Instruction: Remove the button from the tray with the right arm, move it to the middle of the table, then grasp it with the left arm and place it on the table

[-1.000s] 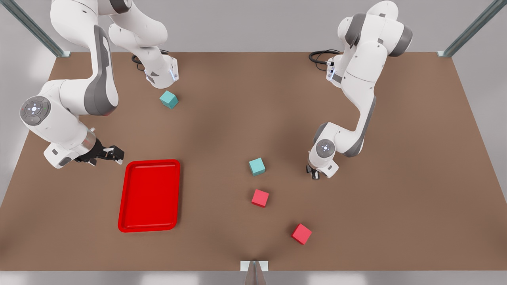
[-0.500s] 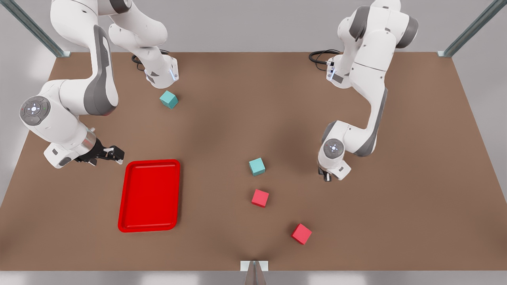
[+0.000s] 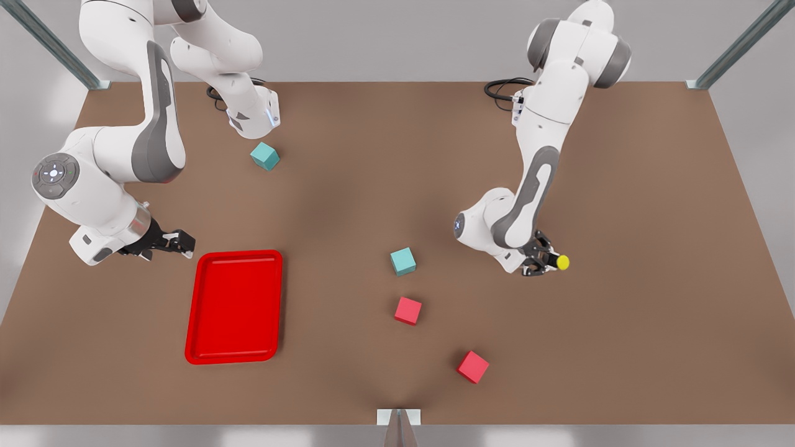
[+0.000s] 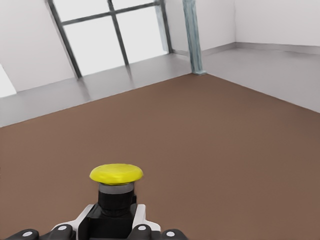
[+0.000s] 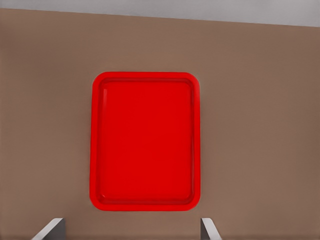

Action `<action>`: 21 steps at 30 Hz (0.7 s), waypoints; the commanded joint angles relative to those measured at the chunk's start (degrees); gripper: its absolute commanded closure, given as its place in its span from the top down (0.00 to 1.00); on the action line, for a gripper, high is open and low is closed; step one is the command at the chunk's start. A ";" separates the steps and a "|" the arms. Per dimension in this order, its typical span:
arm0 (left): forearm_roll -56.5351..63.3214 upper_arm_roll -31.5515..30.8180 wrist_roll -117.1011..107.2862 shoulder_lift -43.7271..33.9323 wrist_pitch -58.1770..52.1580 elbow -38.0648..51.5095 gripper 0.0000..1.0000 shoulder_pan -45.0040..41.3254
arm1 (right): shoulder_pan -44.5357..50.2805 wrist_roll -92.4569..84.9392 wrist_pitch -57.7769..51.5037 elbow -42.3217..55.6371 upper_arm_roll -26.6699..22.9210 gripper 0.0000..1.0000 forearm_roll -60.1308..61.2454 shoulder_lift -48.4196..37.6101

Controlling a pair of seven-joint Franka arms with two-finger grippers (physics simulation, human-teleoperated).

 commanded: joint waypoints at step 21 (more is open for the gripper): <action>4.54 -0.01 -44.93 12.98 -14.83 3.09 0.49 -4.59 | 0.00 -0.26 -0.02 0.03 -0.01 1.00 0.05 0.03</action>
